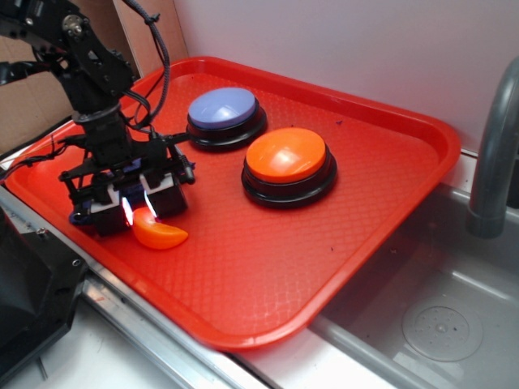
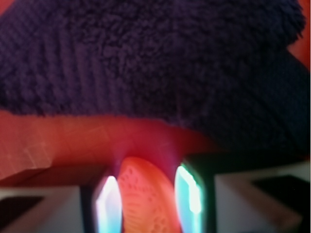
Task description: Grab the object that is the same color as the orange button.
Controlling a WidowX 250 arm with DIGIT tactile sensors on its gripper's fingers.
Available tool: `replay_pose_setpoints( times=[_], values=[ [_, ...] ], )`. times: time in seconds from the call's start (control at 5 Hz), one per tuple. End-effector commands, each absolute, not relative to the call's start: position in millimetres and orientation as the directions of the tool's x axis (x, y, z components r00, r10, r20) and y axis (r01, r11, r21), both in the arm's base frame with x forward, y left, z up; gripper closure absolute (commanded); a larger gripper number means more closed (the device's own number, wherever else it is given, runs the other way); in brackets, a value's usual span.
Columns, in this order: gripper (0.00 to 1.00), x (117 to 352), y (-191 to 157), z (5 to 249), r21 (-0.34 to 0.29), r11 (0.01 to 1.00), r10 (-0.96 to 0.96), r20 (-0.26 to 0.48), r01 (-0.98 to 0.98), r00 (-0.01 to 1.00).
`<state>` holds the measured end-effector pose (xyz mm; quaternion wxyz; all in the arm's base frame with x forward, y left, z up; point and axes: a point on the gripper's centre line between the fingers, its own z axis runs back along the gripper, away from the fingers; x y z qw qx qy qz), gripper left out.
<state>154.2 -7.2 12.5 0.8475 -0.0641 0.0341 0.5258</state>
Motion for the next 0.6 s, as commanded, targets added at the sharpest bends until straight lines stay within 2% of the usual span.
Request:
replay_pose_setpoints(
  times=[0.0, 0.2, 0.4],
  values=[
    [1.0, 158, -5, 28, -0.025, 0.505, 0.863, -0.016, -0.863, 0.505],
    [1.0, 166, -2, 61, -0.019, 0.55, 0.833, 0.087, -0.835, 0.546],
    [1.0, 175, 1, 93, -0.01, 0.631, 0.769, 0.136, -0.776, 0.624]
  ],
)
